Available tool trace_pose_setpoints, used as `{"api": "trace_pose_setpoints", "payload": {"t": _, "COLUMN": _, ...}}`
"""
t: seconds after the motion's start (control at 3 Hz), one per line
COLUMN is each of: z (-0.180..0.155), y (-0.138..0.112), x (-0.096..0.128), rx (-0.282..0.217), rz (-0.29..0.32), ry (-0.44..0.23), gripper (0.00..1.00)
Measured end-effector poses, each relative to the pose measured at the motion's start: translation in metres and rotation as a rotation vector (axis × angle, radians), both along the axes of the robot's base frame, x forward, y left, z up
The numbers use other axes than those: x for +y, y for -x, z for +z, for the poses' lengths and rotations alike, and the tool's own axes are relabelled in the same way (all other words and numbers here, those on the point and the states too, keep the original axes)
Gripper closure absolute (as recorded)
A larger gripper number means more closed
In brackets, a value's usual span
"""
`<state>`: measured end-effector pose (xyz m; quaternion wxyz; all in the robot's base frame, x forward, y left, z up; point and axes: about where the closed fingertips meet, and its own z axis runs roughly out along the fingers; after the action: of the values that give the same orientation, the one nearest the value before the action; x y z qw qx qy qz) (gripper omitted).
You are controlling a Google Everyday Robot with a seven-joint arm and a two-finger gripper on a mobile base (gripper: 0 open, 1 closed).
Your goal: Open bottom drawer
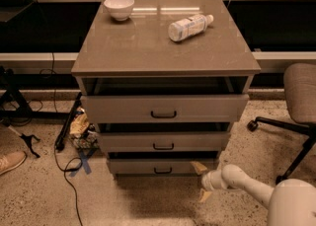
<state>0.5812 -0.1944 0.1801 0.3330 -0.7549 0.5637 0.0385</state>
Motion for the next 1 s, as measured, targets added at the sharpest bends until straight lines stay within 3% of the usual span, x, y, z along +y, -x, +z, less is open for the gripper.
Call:
{"api": "trace_pose_setpoints", "payload": {"t": 0.67, "z": -0.018, "y": -0.046, "x": 0.004, "rx": -0.115, "rz": -0.100, "ry": 0.074, "gripper": 0.00}}
{"api": "trace_pose_setpoints", "payload": {"t": 1.0, "z": -0.028, "y": -0.061, "x": 0.006, "rx": -0.114, "rz": -0.152, "ry": 0.100, "gripper": 0.00}}
